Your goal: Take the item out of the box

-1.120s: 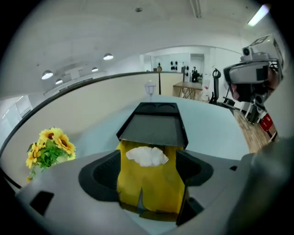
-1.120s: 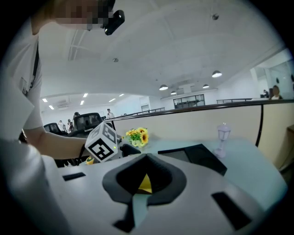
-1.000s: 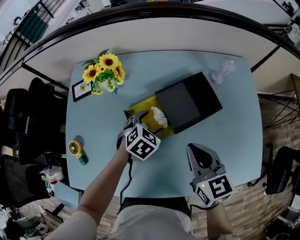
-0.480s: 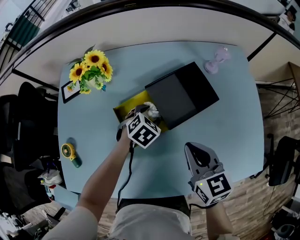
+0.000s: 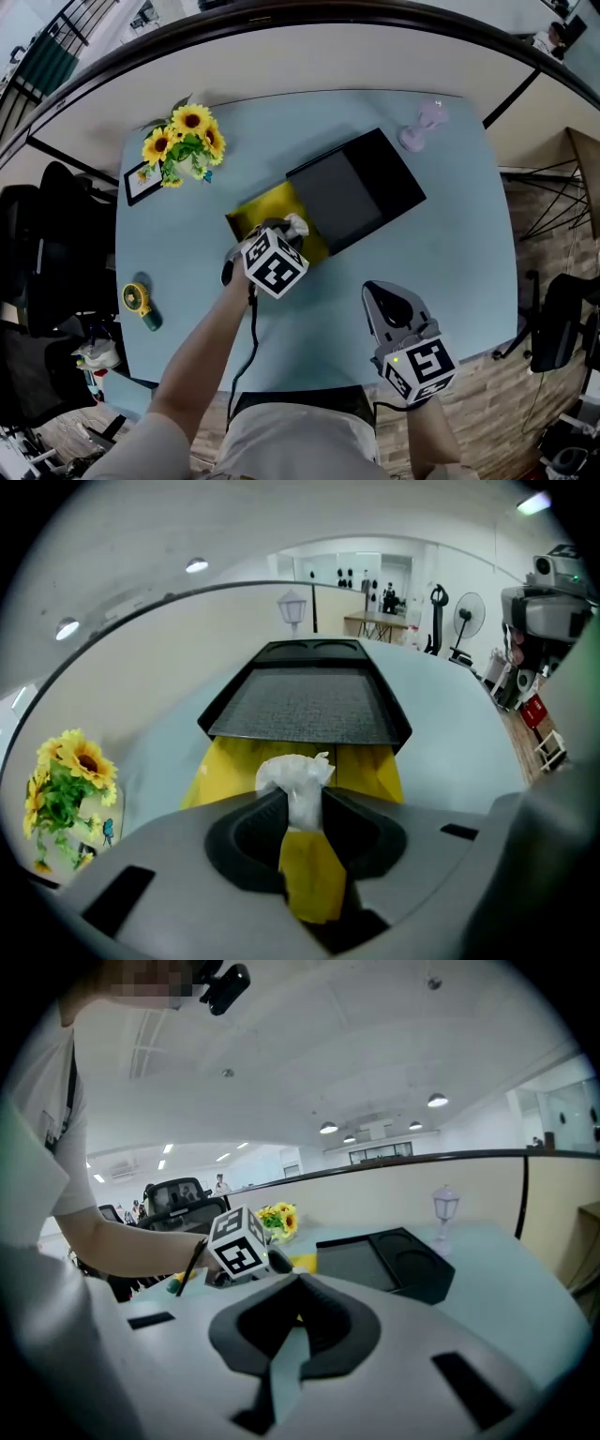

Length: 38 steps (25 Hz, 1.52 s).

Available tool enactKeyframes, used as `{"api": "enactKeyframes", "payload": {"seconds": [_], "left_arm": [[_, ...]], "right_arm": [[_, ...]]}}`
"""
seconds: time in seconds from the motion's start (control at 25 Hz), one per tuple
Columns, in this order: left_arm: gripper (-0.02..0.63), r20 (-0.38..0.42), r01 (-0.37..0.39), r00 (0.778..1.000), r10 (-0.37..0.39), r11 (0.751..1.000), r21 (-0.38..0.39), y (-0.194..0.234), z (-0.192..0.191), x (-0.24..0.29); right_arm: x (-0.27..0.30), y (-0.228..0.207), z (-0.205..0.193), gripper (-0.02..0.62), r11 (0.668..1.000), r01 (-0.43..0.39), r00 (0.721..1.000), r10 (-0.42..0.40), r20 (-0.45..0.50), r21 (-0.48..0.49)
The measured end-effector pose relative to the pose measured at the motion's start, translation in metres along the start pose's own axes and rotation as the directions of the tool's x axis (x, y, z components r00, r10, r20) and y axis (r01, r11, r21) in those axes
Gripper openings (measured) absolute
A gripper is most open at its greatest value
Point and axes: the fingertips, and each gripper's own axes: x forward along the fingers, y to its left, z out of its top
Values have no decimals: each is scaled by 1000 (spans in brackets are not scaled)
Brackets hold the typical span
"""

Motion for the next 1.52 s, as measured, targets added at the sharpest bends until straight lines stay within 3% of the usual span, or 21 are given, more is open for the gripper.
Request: {"api": "enactKeyframes", "payload": {"seconds": [0.28, 0.52, 0.8, 1.2, 1.36, 1.52], "left_arm": [[109, 103, -39, 994, 47, 996, -74, 5, 10, -83], [110, 244, -110, 960, 137, 987, -121, 21, 35, -177], [110, 415, -192, 877, 242, 968, -160, 33, 54, -289], [110, 608, -272, 706, 364, 931, -243, 23, 60, -412], [110, 630, -285, 675, 385, 923, -259, 10, 49, -439], [110, 637, -271, 675, 373, 928, -256, -8, 37, -450]], "right_arm": [[-21, 18, 52, 3, 999, 3, 999, -1, 47, -45], [-45, 41, 115, 3, 993, 4, 993, 10, 120, -118], [-85, 70, 179, 3, 990, 18, 972, 16, 236, -142], [-143, 100, 241, 3, 977, 56, 928, 25, 372, -204], [-162, 116, 246, 3, 971, 41, 919, 55, 391, -235], [-167, 138, 239, 3, 968, -14, 919, 111, 378, -250]]}}
